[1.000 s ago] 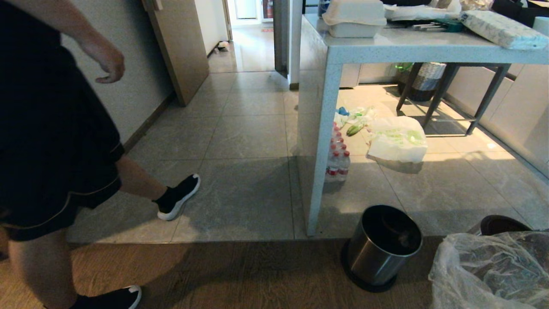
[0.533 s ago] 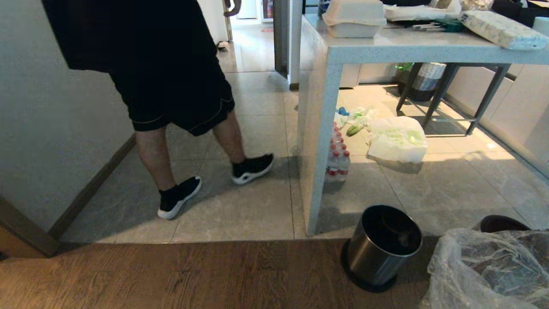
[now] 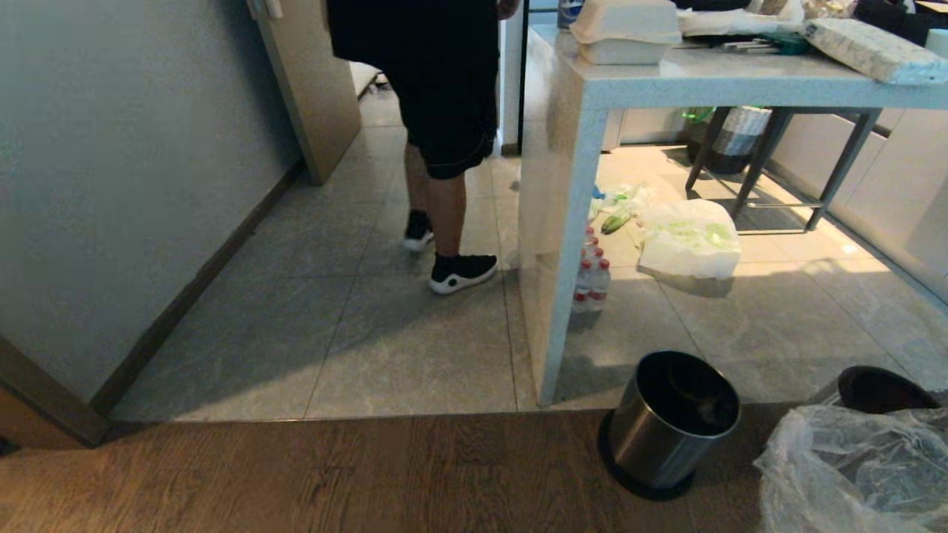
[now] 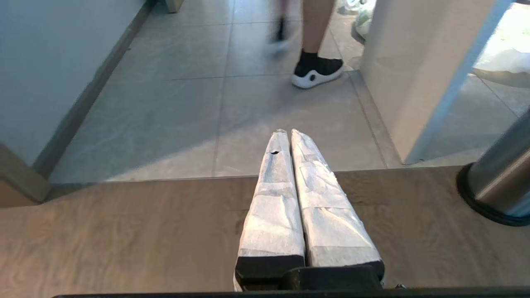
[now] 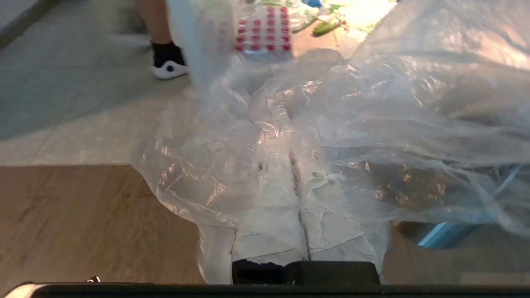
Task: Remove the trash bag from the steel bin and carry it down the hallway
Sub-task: Put the trash bag at the door
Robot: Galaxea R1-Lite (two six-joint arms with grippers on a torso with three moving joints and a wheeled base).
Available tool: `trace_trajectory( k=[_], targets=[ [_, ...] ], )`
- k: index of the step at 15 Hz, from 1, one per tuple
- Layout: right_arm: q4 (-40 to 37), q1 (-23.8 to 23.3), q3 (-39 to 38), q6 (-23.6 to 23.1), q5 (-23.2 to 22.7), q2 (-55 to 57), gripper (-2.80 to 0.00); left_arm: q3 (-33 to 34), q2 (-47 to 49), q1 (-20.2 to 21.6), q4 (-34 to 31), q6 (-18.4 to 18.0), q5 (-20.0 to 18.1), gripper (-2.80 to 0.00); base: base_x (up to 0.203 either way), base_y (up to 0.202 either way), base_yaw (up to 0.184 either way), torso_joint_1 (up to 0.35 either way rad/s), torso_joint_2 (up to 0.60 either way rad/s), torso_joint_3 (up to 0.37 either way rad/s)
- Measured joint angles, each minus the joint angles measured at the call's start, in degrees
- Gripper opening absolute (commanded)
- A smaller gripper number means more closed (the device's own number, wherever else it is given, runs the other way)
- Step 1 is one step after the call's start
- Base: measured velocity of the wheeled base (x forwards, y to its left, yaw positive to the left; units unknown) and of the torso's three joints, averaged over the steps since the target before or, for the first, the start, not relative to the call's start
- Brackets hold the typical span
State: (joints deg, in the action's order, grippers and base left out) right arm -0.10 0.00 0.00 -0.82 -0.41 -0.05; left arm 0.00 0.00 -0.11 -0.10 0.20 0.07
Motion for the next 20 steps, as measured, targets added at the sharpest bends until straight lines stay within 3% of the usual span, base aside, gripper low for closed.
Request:
trace_trajectory(
  k=[20],
  targets=[
    [0.0, 0.0, 0.0, 0.0, 0.0, 0.0, -2.8, 0.0, 0.0, 0.0, 0.0, -0.2, 0.0, -2.8, 0.0, 0.192, 0.0, 0.002, 0.0, 0.002]
  ],
)
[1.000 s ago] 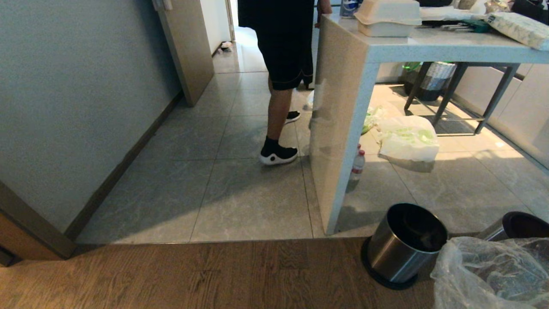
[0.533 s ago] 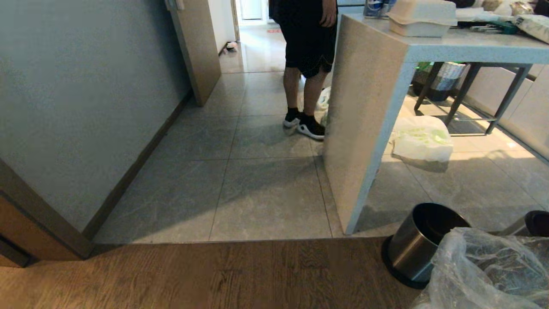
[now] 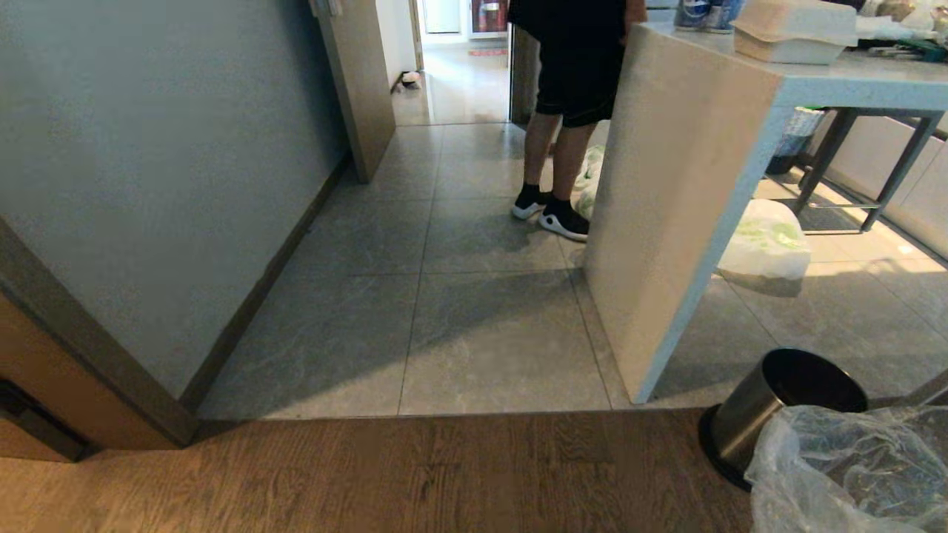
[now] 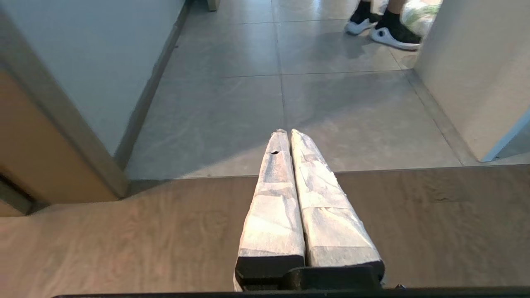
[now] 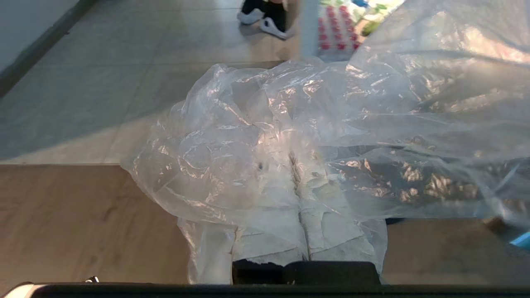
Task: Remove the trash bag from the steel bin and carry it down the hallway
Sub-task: Put the trash bag at the door
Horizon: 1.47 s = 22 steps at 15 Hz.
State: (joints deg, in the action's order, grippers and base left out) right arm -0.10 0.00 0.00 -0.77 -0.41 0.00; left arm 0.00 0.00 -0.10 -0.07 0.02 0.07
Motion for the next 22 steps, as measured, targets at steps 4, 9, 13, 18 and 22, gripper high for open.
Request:
trace_trajectory(
  k=[4, 9, 13, 18, 22],
  targets=[
    [0.0, 0.0, 0.0, 0.0, 0.0, 0.0, -2.8, 0.0, 0.0, 0.0, 0.0, -0.1, -0.1, -2.8, 0.0, 0.051, 0.0, 0.003, 0.0, 0.002],
    [0.0, 0.0, 0.0, 0.0, 0.0, 0.0, -2.8, 0.0, 0.0, 0.0, 0.0, -0.2, -0.1, -2.8, 0.0, 0.0, 0.0, 0.0, 0.0, 0.0],
    [0.0, 0.0, 0.0, 0.0, 0.0, 0.0, -2.8, 0.0, 0.0, 0.0, 0.0, -0.3, -0.1, -2.8, 0.021, 0.0, 0.0, 0.001, 0.0, 0.003],
    [0.0, 0.0, 0.0, 0.0, 0.0, 0.0, -2.8, 0.0, 0.0, 0.0, 0.0, -0.1, 0.0, -2.8, 0.187, 0.0, 0.0, 0.002, 0.0, 0.003],
    [0.0, 0.0, 0.0, 0.0, 0.0, 0.0, -2.8, 0.0, 0.0, 0.0, 0.0, -0.1, 0.0, -2.8, 0.189, 0.0, 0.001, 0.002, 0.0, 0.003]
  ],
)
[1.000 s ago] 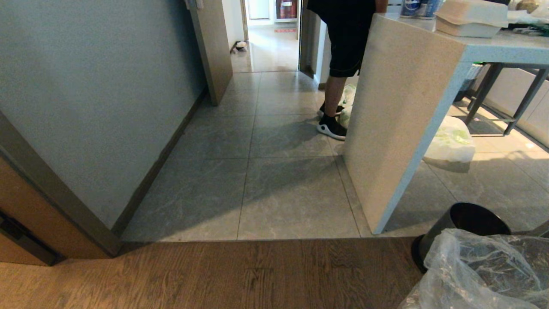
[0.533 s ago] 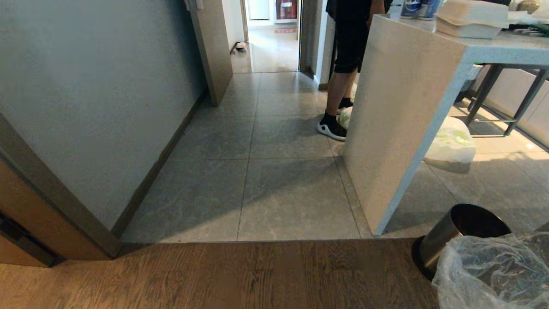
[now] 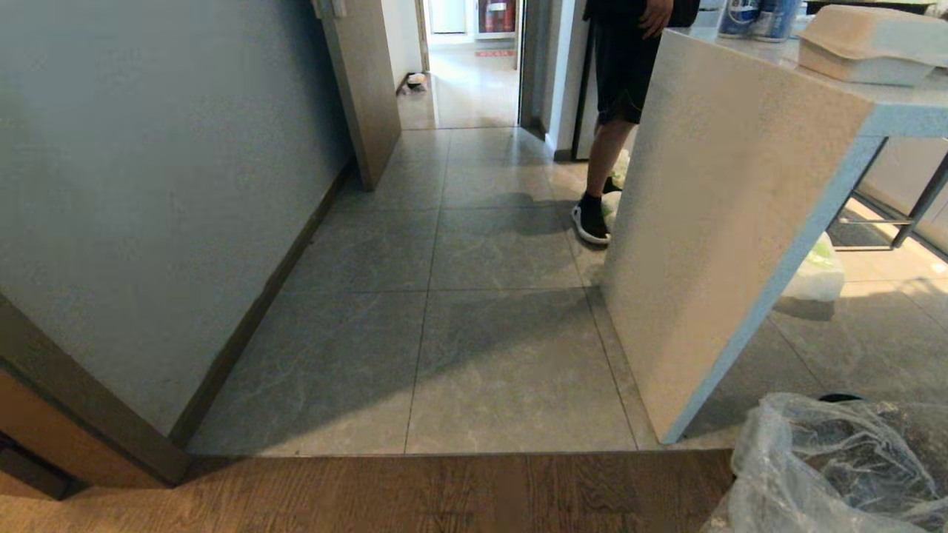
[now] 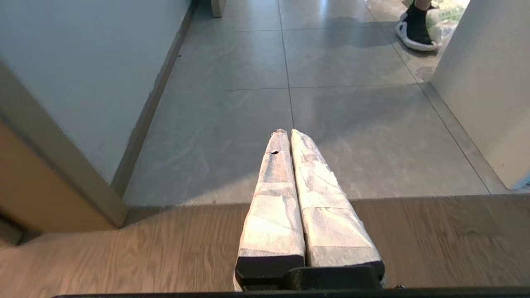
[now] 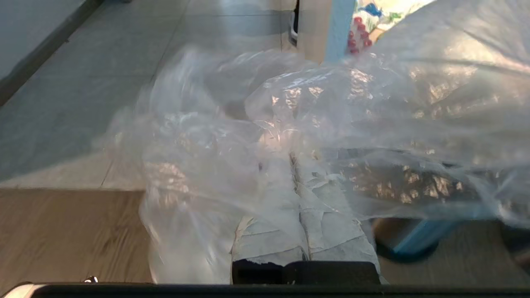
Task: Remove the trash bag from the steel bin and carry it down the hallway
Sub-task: Put the trash bag at the door
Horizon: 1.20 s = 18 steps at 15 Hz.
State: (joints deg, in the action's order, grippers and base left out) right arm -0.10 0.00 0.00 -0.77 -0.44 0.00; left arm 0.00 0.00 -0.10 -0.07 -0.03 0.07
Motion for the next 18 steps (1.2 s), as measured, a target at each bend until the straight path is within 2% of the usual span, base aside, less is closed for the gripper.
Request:
trace_trajectory(
  k=[18],
  targets=[
    [0.0, 0.0, 0.0, 0.0, 0.0, 0.0, -2.8, 0.0, 0.0, 0.0, 0.0, 0.0, 0.0, -2.8, 0.191, 0.0, 0.001, 0.002, 0.0, 0.003]
  ],
)
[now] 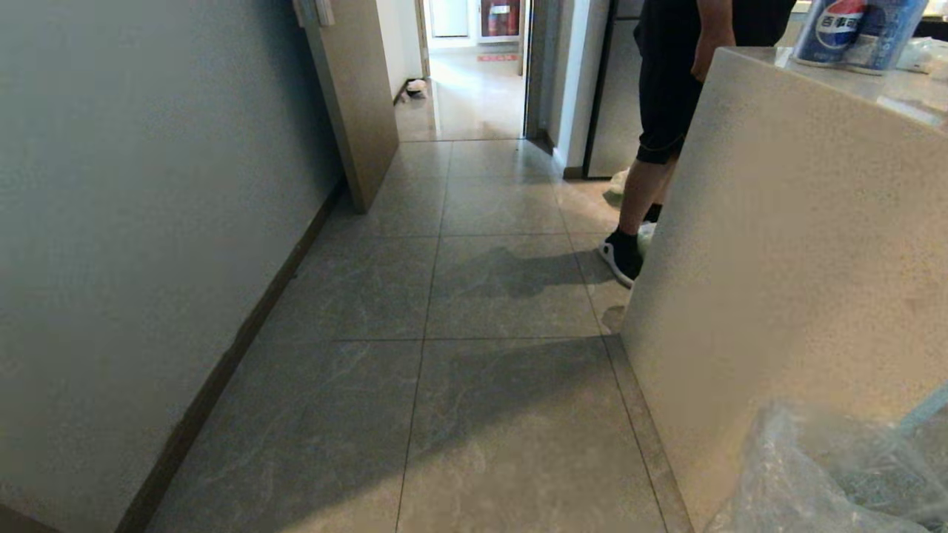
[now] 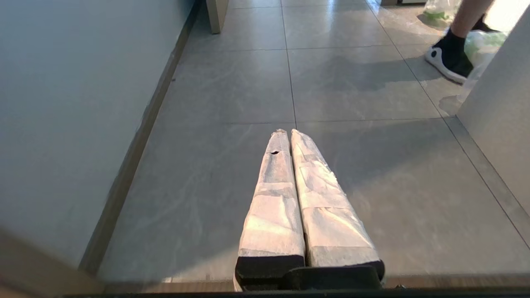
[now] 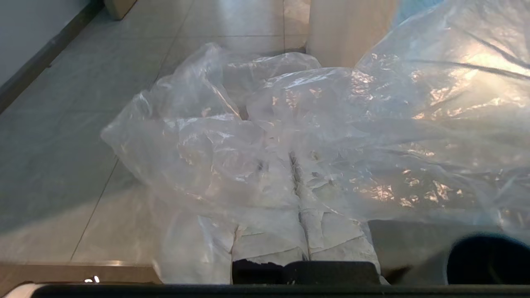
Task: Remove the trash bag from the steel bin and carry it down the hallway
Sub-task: Put the trash bag at the door
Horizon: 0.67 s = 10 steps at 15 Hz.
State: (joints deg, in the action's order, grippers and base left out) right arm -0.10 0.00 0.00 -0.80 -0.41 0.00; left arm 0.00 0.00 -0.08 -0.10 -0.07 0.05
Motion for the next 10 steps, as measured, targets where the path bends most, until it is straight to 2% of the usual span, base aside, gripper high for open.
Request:
trace_trajectory(
  k=[10],
  targets=[
    [0.0, 0.0, 0.0, 0.0, 0.0, 0.0, -2.8, 0.0, 0.0, 0.0, 0.0, 0.0, 0.0, -2.8, 0.191, 0.0, 0.001, 0.003, 0.0, 0.002]
  ],
)
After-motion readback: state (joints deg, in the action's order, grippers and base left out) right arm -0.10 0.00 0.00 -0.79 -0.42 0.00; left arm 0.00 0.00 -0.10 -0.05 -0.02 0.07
